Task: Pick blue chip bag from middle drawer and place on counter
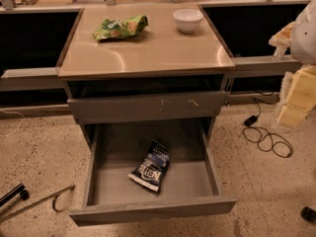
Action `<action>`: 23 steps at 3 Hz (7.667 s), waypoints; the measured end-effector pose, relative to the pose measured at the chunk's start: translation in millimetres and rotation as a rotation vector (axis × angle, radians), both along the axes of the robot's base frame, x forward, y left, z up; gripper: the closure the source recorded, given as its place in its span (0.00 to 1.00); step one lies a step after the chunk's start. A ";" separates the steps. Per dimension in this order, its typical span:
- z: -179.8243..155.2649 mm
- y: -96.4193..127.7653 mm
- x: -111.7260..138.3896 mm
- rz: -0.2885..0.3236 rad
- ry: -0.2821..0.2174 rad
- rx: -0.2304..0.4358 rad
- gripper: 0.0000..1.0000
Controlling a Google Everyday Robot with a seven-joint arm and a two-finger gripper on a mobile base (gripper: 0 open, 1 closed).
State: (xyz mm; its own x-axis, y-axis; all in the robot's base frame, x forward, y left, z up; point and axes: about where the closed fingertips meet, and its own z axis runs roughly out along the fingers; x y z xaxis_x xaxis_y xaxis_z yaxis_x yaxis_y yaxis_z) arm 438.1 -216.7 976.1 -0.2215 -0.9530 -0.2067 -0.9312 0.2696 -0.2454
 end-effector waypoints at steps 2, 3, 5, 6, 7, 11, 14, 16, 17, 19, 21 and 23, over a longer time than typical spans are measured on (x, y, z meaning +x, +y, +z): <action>-25.6 7.7 7.8 0.051 -0.010 -0.010 0.00; -119.1 27.3 17.1 0.174 0.042 0.052 0.00; -319.8 88.9 53.6 0.253 0.117 0.326 0.00; -341.1 91.6 70.0 0.220 0.086 0.354 0.00; -343.2 93.1 70.2 0.224 0.084 0.358 0.00; -481.5 203.7 163.1 0.378 0.046 0.363 0.00; -544.5 236.7 184.3 0.440 0.072 0.325 0.00; -606.6 251.2 194.1 0.452 0.133 0.317 0.00; -630.0 247.8 189.4 0.438 0.175 0.316 0.00; -631.0 247.8 188.9 0.438 0.176 0.316 0.43; -559.6 232.9 163.8 0.413 0.118 0.341 0.89; -386.7 225.9 152.1 0.455 0.020 0.267 1.00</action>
Offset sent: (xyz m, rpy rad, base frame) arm 0.0250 0.0229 -0.0865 -0.0309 -0.0126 0.1635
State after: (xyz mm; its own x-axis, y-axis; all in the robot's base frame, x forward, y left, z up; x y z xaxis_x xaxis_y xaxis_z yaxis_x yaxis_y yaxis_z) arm 590.2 9.3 589.5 0.1958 -0.8685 -0.4553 -0.9725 -0.1123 -0.2040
